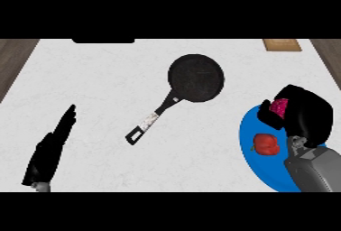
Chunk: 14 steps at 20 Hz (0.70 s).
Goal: Pick the cupcake from the plate and place it in the pan
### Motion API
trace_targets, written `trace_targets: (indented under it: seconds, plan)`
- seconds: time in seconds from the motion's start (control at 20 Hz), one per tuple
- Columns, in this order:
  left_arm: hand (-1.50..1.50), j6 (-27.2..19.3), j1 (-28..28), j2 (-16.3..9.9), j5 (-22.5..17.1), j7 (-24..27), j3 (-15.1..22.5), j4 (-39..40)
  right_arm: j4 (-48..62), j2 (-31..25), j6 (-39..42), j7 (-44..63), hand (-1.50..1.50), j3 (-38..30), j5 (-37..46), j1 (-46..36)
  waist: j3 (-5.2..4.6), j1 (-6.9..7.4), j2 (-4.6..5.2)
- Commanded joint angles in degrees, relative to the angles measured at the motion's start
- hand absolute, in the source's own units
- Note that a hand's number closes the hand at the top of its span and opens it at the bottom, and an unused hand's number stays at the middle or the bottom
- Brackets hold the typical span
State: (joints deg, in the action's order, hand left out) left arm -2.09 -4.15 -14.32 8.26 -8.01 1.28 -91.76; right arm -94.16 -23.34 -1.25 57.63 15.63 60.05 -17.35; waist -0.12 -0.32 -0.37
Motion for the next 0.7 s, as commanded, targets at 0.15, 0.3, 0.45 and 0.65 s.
trace_targets:
  seconds: [0.15, 0.3, 0.45, 0.65]
  plan:
    - [0.00, 0.04, 1.47, 1.36, 0.67, -0.96, 0.17, 0.25, 3.04, 5.40, -1.76, -0.58, 1.50, -0.11, 5.42, -11.72, 0.11, 0.95, 0.45]
    - [0.00, 1.36, -0.54, 0.31, 0.21, 0.44, -0.41, -1.22, 8.92, 7.82, -4.46, -4.52, 1.50, -4.01, 1.40, -16.39, 0.13, 1.22, 0.48]
    - [0.00, 1.13, 0.09, 1.01, 1.36, -2.19, 0.86, -1.96, 20.86, 11.76, -7.66, -7.18, 1.50, -5.39, 1.14, -24.62, 0.14, 1.86, 0.65]
    - [0.00, 0.44, 2.36, 2.47, 2.13, 2.04, 1.14, 3.60, 37.67, 14.24, -16.79, -13.50, 1.50, -11.01, -1.74, -30.94, 0.13, 2.54, 1.26]
